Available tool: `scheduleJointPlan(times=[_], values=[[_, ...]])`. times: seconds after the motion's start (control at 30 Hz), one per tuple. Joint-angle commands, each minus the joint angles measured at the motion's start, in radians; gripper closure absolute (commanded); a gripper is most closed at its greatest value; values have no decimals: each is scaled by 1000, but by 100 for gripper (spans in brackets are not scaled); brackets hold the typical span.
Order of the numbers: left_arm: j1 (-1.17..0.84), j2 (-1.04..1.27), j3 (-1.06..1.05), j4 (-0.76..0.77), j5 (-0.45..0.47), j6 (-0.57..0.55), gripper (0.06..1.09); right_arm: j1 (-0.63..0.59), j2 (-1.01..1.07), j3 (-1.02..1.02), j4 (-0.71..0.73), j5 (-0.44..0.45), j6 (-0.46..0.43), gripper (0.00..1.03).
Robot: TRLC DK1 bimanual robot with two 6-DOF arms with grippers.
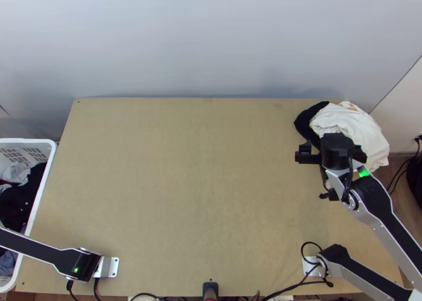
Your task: Fold the t-shirt
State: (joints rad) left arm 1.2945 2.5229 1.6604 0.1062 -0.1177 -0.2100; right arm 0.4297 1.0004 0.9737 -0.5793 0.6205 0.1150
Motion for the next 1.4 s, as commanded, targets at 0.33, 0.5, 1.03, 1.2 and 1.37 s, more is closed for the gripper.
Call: scheduleJointPlan(times=[0.33,0.5,1.03,1.2,1.37], values=[[28,211,309,-106,-57,-26,33,11,35,-17,-5,2,-9,5],[22,234,325,-112,-51,-2,61,11,35,-15,-8,4,-11,5],[20,-75,306,-508,291,-46,105,7,41,25,10,5,-11,5],[11,-326,176,-520,424,-52,105,9,41,51,9,4,-9,5],[-8,-654,21,-520,642,-48,105,7,35,88,4,4,-9,5]])
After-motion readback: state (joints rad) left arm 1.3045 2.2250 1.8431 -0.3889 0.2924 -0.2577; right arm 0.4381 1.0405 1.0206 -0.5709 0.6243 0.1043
